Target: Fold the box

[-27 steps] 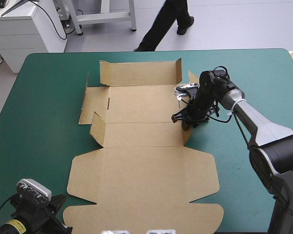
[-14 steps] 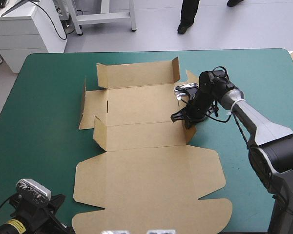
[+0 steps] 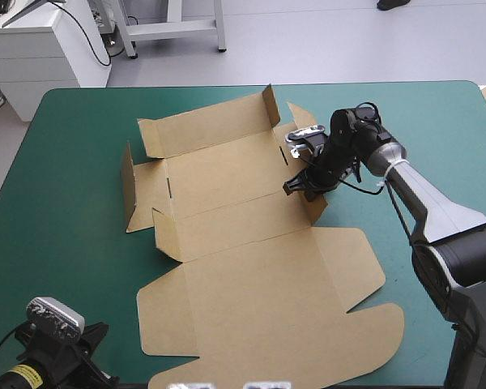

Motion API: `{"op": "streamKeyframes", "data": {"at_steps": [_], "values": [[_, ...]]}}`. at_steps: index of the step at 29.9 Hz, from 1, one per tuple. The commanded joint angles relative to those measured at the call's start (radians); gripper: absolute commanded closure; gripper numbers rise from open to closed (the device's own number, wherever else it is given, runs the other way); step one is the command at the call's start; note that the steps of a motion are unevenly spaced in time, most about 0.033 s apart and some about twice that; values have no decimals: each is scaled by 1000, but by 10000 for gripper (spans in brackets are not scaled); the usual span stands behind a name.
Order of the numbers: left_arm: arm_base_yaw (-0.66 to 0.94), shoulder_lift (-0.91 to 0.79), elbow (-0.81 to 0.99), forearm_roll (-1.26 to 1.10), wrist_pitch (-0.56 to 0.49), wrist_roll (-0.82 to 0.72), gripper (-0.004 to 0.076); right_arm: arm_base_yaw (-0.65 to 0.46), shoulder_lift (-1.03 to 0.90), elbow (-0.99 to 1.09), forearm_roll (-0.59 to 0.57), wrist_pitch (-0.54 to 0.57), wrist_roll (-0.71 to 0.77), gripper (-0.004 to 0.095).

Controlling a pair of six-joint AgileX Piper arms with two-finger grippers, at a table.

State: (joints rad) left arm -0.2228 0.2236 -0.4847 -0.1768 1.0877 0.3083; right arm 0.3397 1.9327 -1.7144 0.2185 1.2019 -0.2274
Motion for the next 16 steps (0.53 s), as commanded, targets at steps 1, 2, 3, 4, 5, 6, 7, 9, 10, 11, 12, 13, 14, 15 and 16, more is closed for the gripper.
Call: {"op": "streamKeyframes", "data": {"at_steps": [1,2,3,4,5,6,7,9,10,11,12,13,14,15,16], "values": [[1,13,-32,-15,-55,0,731,11,-47,-70,-1,-44,-126,923],[1,13,-32,-15,-55,0,731,19,-42,-81,2,-55,-175,923],[1,13,-32,-15,-55,0,731,24,-38,-96,6,-53,-228,923],[1,13,-32,-15,-55,0,731,33,-29,-111,10,-46,-274,923],[1,13,-32,-15,-55,0,731,46,-17,-130,4,-32,-329,923],[1,13,-32,-15,-55,0,731,62,-3,-149,-6,-18,-379,923],[1,13,-32,-15,-53,-2,731,85,14,-169,-27,-16,-413,923],[1,13,-32,-17,-53,-2,731,115,36,-193,-76,-34,-420,923],[1,13,-32,-17,-53,-2,731,133,49,-209,-95,-42,-433,923],[1,13,-32,-17,-53,-2,731,147,65,-225,-102,-47,-451,923],[1,13,-32,-17,-53,-2,731,160,80,-247,-106,-47,-477,923],[1,13,-32,-17,-53,-2,731,169,95,-269,-106,-49,-504,923],[1,13,-32,-17,-53,-2,731,176,106,-293,-106,-53,-520,923],[1,13,-32,-17,-53,-2,731,183,115,-317,-106,-55,-539,924],[1,13,-32,-17,-53,-2,731,191,124,-339,-104,-61,-557,924]]}}
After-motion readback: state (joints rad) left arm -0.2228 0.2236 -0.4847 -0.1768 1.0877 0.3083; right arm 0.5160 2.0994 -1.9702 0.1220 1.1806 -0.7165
